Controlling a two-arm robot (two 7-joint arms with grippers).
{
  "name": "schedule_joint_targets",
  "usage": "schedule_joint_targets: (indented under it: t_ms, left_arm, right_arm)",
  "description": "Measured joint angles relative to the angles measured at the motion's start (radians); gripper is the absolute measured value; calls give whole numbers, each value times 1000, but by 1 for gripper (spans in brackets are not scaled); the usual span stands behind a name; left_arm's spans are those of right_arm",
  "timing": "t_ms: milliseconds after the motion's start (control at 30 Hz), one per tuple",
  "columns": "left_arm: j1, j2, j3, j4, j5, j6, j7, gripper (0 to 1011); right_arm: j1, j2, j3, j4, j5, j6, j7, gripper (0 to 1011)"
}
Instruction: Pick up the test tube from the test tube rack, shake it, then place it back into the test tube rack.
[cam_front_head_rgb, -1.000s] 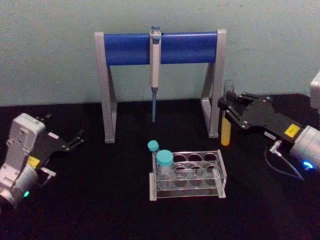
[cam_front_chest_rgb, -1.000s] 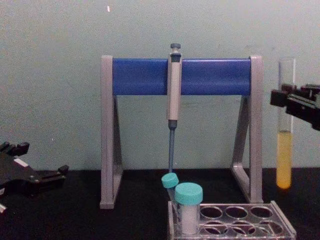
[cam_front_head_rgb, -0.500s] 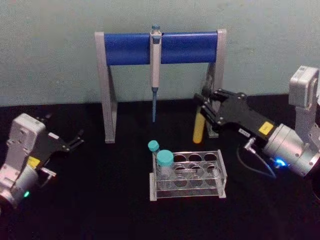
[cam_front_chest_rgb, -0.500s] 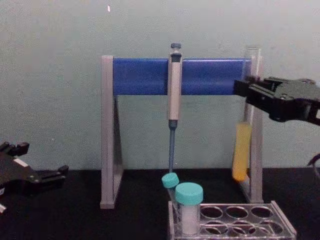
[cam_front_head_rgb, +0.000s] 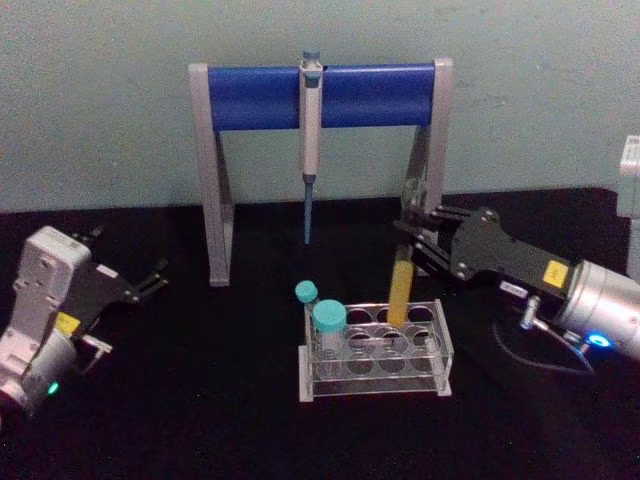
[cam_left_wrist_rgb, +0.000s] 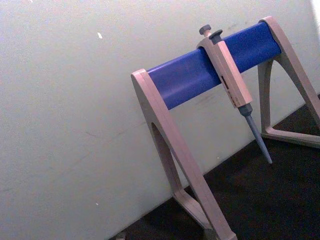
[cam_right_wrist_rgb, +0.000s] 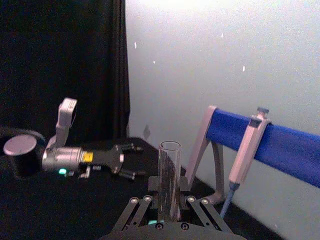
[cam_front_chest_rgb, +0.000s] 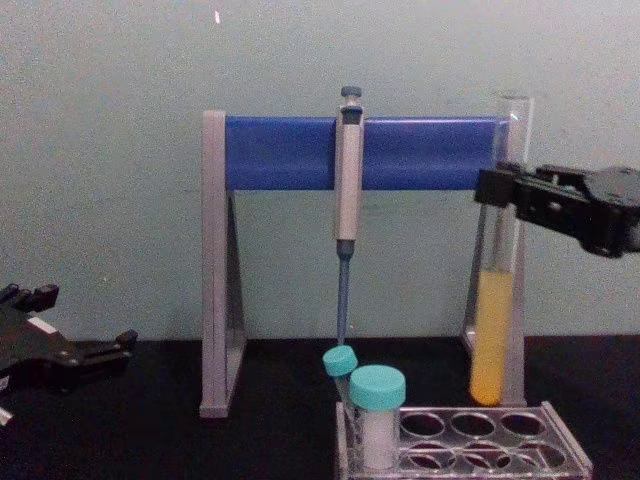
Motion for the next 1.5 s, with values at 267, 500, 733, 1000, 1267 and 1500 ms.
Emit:
schedule_joint_targets:
  t_ms: [267, 500, 733, 1000, 1267, 1500]
  left_arm:
    - [0, 0, 0, 0, 0, 0, 0, 1001]
    - [0, 0, 0, 0, 0, 0, 0, 1001]
    - [0, 0, 0, 0, 0, 0, 0, 1001]
    - [0, 0, 0, 0, 0, 0, 0, 1001]
    - [0, 0, 0, 0, 0, 0, 0, 1001]
    - [0, 0, 0, 0, 0, 0, 0, 1001]
  right_arm:
    - [-25, 73, 14, -26, -22, 22, -62, 235]
    - [-34, 64, 27, -19, -59, 0, -129, 235]
    - [-27, 9, 29, 16, -77, -36, -151, 235]
    - [-11, -26, 13, 50, -61, -61, -101, 235]
    - [1, -27, -1, 64, -36, -64, -54, 235]
    - [10, -28, -12, 75, -28, -63, -45, 235]
